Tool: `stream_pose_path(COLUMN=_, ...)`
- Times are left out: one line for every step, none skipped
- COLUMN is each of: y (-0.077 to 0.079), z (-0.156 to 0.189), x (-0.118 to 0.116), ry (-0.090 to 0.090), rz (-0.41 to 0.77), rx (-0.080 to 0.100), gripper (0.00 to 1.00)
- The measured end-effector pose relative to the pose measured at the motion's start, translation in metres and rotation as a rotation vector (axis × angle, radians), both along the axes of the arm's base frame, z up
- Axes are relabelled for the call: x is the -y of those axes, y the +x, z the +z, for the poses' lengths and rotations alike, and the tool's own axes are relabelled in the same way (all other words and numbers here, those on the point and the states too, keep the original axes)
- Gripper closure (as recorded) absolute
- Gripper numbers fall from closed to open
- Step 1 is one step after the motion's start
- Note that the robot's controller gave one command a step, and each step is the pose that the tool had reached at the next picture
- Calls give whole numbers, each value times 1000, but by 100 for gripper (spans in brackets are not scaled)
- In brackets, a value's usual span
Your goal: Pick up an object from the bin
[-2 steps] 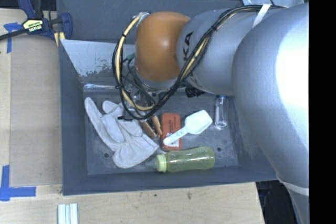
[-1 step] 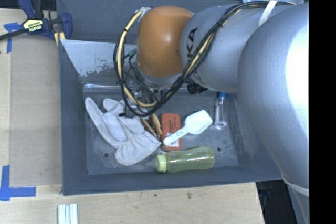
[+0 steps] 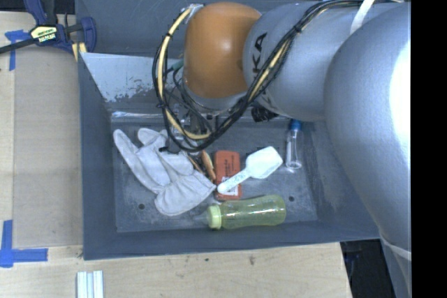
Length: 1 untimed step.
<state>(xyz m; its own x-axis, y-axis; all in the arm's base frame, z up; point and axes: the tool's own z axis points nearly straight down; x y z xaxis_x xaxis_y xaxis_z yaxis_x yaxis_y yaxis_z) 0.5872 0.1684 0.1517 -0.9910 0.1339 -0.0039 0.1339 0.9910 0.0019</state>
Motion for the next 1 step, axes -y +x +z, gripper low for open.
stream_pose_path(y=0, z=8, x=0, ry=0, rz=0, rx=1, gripper=100)
